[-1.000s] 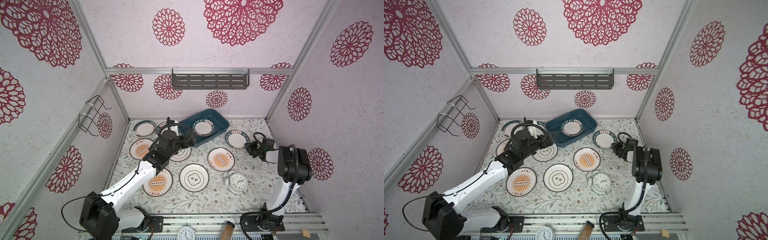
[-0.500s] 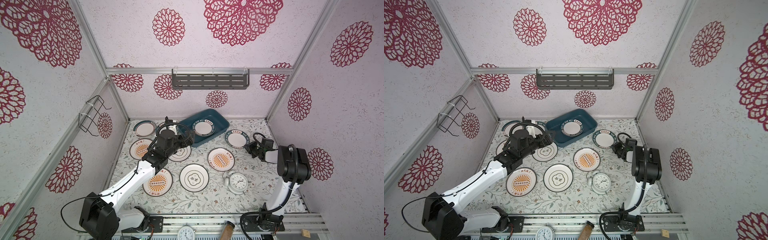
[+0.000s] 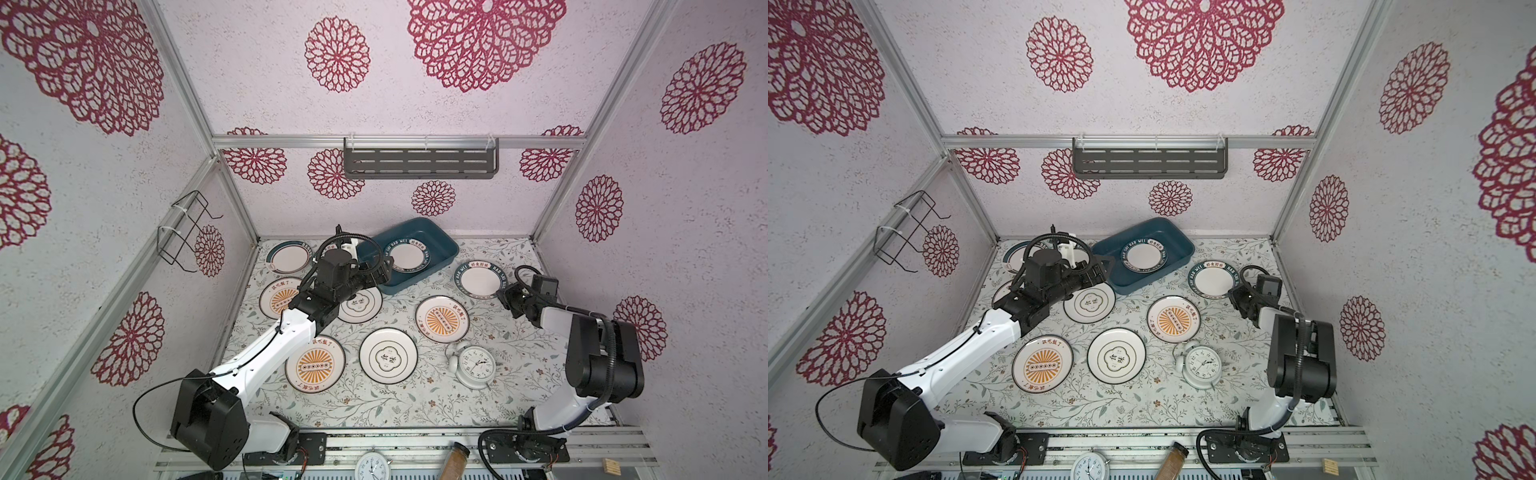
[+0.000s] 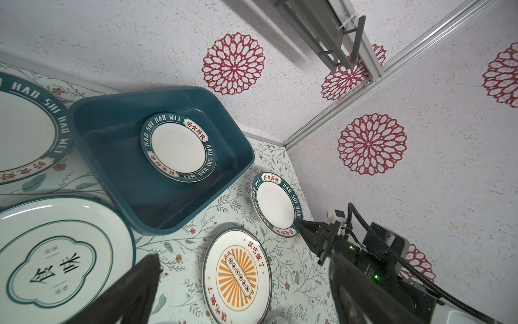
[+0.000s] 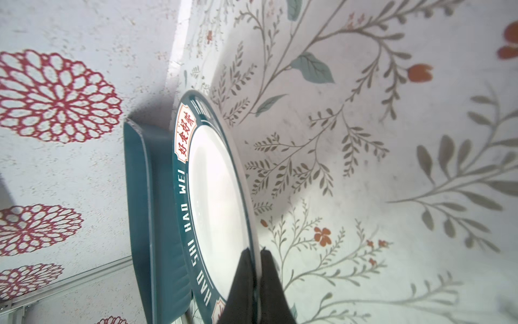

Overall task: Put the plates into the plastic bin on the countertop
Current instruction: 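Lift the green-rimmed plate toward the left gripper, which grasps its rim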

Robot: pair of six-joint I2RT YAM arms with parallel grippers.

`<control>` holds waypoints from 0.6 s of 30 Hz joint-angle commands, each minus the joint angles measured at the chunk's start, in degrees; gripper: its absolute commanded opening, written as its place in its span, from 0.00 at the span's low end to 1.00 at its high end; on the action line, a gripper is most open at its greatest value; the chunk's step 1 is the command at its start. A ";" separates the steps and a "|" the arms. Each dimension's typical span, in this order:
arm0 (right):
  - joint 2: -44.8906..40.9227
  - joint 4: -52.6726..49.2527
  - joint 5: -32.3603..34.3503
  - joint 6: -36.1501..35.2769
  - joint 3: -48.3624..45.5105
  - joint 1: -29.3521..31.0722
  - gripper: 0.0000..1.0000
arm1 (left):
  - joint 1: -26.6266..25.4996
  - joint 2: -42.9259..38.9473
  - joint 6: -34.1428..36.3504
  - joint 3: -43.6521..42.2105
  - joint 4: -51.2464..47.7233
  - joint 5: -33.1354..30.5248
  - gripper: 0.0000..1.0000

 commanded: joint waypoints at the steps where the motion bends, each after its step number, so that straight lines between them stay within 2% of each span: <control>1: -6.82 -2.78 -1.21 -3.59 0.79 -0.03 0.00 | 0.29 1.79 0.47 1.64 0.06 2.85 0.97; 5: -12.88 -6.64 -3.71 -6.17 1.45 0.06 0.00 | 0.26 4.04 -1.10 1.53 2.42 5.77 0.97; 10: -18.20 -9.69 -9.86 -8.25 2.98 1.24 0.00 | 0.11 8.94 -1.60 5.27 3.15 13.05 0.97; 14: -20.78 -8.31 -10.17 -6.35 4.67 6.38 0.00 | -0.36 11.83 -1.76 7.71 3.17 14.79 0.97; 18: -19.91 -5.56 -9.68 -4.16 8.17 12.22 0.00 | -0.37 13.69 -2.19 9.23 4.18 15.17 0.97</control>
